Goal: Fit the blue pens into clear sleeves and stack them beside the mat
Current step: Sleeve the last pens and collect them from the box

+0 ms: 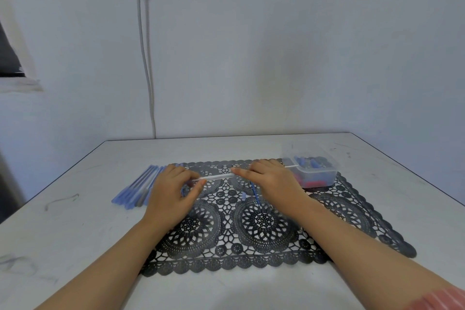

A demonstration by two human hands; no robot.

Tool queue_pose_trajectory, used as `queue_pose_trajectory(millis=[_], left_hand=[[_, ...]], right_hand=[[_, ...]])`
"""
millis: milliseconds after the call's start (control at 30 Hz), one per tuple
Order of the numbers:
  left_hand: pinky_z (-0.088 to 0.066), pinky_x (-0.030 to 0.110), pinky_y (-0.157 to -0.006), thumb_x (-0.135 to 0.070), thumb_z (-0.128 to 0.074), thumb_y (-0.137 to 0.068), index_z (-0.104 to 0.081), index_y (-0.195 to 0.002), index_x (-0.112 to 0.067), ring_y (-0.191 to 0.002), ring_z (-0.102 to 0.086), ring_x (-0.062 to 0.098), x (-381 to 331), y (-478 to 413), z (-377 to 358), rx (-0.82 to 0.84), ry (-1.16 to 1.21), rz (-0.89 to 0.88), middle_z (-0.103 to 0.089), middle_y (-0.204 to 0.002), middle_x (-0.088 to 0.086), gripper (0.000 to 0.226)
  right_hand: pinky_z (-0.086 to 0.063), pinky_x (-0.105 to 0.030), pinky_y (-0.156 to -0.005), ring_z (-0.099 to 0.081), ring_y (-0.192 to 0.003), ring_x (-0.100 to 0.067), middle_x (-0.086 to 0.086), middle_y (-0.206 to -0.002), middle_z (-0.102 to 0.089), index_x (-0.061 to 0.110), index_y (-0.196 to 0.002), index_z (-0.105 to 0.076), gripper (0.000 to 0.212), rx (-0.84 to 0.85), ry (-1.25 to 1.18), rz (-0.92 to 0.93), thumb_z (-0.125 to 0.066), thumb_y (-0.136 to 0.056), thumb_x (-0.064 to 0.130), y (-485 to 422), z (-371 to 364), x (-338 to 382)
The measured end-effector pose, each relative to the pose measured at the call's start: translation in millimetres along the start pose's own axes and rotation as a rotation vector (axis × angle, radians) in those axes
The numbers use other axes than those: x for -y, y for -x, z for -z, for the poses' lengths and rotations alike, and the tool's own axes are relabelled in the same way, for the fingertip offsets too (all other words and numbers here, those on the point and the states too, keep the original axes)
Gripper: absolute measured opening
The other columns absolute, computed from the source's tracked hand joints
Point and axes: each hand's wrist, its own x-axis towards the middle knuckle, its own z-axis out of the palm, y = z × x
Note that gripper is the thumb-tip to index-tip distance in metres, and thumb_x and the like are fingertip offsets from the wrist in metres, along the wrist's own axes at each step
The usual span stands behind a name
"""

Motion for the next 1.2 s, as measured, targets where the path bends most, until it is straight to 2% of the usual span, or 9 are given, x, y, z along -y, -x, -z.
queue_pose_trajectory(millis=[300, 467, 567, 600, 700, 800, 933, 1033, 1200], left_hand=[[-0.033, 0.016, -0.069, -0.048, -0.048, -0.086, -0.067, -0.085, -0.022, -0.076, -0.046, 0.007, -2.1, 0.1, -0.4, 0.001, -0.003, -0.017, -0.053, -0.073, -0.016, 0.032], [-0.037, 0.019, -0.069, -0.046, -0.048, -0.087, -0.066, -0.085, -0.021, -0.075, -0.047, 0.008, -4.1, -0.3, 1.2, -0.009, 0.000, -0.039, -0.053, -0.072, -0.014, 0.031], [-0.036, 0.018, -0.069, -0.045, -0.049, -0.087, -0.067, -0.085, -0.021, -0.075, -0.047, 0.007, -4.5, -0.1, 0.5, -0.002, -0.007, -0.050, -0.053, -0.073, -0.016, 0.030], [-0.035, 0.017, -0.069, -0.045, -0.049, -0.086, -0.067, -0.086, -0.021, -0.076, -0.046, 0.007, -4.6, -0.1, 0.4, -0.004, -0.007, -0.056, -0.052, -0.073, -0.017, 0.030], [-0.035, 0.016, -0.069, -0.044, -0.051, -0.086, -0.068, -0.086, -0.020, -0.076, -0.045, 0.007, -5.6, -0.3, 0.7, -0.018, 0.000, -0.069, -0.052, -0.074, -0.016, 0.029], [-0.035, 0.015, -0.070, -0.043, -0.051, -0.087, -0.068, -0.087, -0.019, -0.077, -0.044, 0.005, -7.5, -0.3, 1.6, -0.038, 0.018, -0.068, -0.054, -0.074, -0.015, 0.030], [-0.034, 0.012, -0.073, -0.041, -0.052, -0.088, -0.069, -0.088, -0.016, -0.077, -0.043, 0.004, -9.9, 0.3, 3.8, -0.060, 0.040, -0.088, -0.054, -0.075, -0.016, 0.030], [-0.034, 0.012, -0.073, -0.042, -0.052, -0.088, -0.071, -0.090, -0.016, -0.077, -0.043, 0.005, -10.2, 0.2, 4.2, -0.053, 0.035, -0.102, -0.054, -0.074, -0.016, 0.032], [-0.034, 0.015, -0.070, -0.040, -0.054, -0.087, -0.071, -0.092, -0.015, -0.077, -0.044, 0.007, -11.1, 0.4, 4.5, -0.050, 0.033, -0.127, -0.053, -0.072, -0.016, 0.031]], right_hand=[[-0.041, -0.023, -0.066, -0.057, -0.072, -0.017, 0.000, -0.083, -0.065, 0.017, -0.118, -0.063, 0.062, 0.009, -0.081, -0.009, -0.068, -0.065, -0.014, 1.6, -3.7, -0.2], [-0.050, -0.026, -0.065, -0.060, -0.077, -0.020, -0.006, -0.087, -0.065, 0.010, -0.117, -0.064, 0.055, 0.004, -0.174, -0.109, -0.064, -0.068, -0.015, 3.2, -1.5, 1.7], [-0.052, -0.025, -0.061, -0.061, -0.073, -0.020, -0.005, -0.083, -0.065, 0.009, -0.107, -0.069, 0.028, -0.056, -0.175, -0.089, -0.058, -0.082, 0.004, 2.3, 0.6, 4.3], [-0.052, -0.025, -0.058, -0.061, -0.071, -0.019, -0.005, -0.082, -0.066, 0.011, -0.104, -0.071, 0.027, -0.075, -0.169, -0.086, -0.052, -0.086, 0.012, 1.3, 2.0, 5.0], [-0.049, -0.024, -0.052, -0.059, -0.065, -0.015, 0.001, -0.076, -0.067, 0.018, -0.098, -0.073, 0.029, -0.133, -0.091, -0.115, -0.047, -0.088, 0.026, 1.3, 1.5, 3.7], [-0.049, -0.028, -0.054, -0.060, -0.066, -0.013, 0.004, -0.075, -0.067, 0.020, -0.095, -0.072, 0.030, -0.184, -0.025, -0.232, -0.050, -0.089, 0.039, 2.5, 0.7, 2.8], [-0.038, -0.035, -0.073, -0.061, -0.069, -0.013, 0.008, -0.074, -0.069, 0.025, -0.089, -0.073, 0.046, -0.258, 0.117, -0.364, -0.040, -0.089, 0.058, 2.3, 4.2, 5.1], [-0.032, -0.038, -0.079, -0.059, -0.070, -0.012, 0.010, -0.070, -0.066, 0.030, -0.084, -0.072, 0.046, -0.285, 0.146, -0.419, -0.040, -0.087, 0.062, 2.0, 6.9, 7.8], [-0.041, -0.036, -0.069, -0.056, -0.066, -0.015, 0.006, -0.068, -0.061, 0.026, -0.082, -0.073, 0.041, -0.279, 0.087, -0.389, -0.047, -0.084, 0.058, 0.7, 4.3, 11.5]])
